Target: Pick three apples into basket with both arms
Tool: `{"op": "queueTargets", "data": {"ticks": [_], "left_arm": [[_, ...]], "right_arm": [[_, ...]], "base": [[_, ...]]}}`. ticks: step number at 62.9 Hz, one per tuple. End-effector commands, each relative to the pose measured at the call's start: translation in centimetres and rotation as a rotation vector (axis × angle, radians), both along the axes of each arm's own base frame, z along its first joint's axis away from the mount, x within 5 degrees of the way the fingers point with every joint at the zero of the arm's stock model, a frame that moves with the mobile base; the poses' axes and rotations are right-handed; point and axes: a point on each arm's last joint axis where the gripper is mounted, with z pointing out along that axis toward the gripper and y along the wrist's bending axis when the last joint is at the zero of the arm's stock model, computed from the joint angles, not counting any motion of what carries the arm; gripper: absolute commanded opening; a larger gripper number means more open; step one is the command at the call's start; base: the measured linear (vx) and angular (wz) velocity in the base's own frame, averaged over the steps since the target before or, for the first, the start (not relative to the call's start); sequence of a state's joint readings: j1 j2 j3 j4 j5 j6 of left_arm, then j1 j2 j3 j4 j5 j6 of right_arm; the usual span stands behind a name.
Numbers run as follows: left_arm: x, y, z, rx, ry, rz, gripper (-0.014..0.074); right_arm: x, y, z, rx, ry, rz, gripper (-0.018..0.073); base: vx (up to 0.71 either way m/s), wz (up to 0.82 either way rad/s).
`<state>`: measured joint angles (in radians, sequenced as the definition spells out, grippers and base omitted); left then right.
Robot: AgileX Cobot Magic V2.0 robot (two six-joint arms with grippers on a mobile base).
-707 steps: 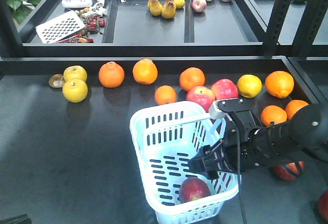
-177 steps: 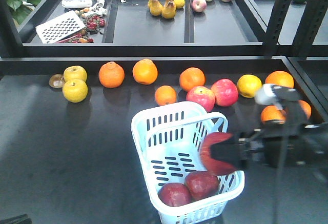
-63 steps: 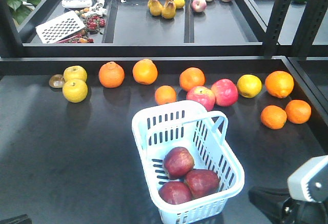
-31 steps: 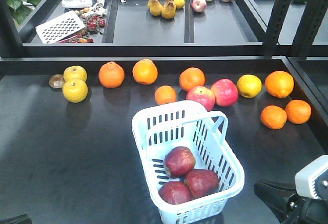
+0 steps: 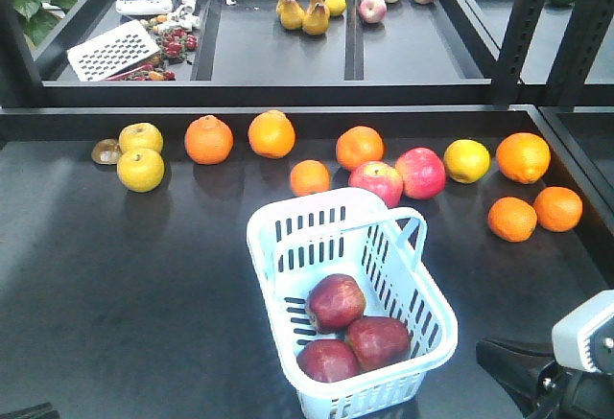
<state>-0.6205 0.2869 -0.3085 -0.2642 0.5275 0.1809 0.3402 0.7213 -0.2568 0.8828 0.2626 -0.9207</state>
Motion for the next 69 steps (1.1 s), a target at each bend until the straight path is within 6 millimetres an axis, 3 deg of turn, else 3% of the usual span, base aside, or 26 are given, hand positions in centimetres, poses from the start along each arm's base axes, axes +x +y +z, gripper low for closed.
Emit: {"op": "queueTargets", "data": {"ticks": [1, 16, 30, 38, 51, 69], "left_arm": [[0.3, -0.1, 1.4, -0.061, -0.056, 0.016, -0.0006], [0.9, -0.1, 1.3, -0.147, -0.105, 0.068, -0.0006], [1.7, 0.2, -4.9, -0.265, -0.049, 0.189, -0.0006], [1.6, 0.5, -6.8, -0.269, -0.036, 0.211, -0.0006], [1.6, 0.7, -7.0, -0.160, -0.091, 0.200, -0.0006], [2.5, 2.4, -7.1, -0.140, -0.115, 0.448, -0.0006]], "right_arm": [[0.5, -0.1, 1.1, 0.019, -0.049, -0.034, -0.0004], [0.5, -0.1, 1.1, 0.019, -0.049, -0.034, -0.0004], [0.5, -0.1, 1.1, 0.019, -0.049, -0.034, -0.0004], [0.5, -0.1, 1.1, 0.019, -0.049, -0.034, -0.0004], [0.5, -0.1, 1.1, 0.019, -0.049, -0.034, -0.0004], [0.5, -0.1, 1.1, 0.019, -0.049, -0.034, -0.0004]], "base": [[0.00, 0.00], [0.00, 0.00], [0.00, 0.00], [0.00, 0.00], [0.00, 0.00], [0.00, 0.00]]}}
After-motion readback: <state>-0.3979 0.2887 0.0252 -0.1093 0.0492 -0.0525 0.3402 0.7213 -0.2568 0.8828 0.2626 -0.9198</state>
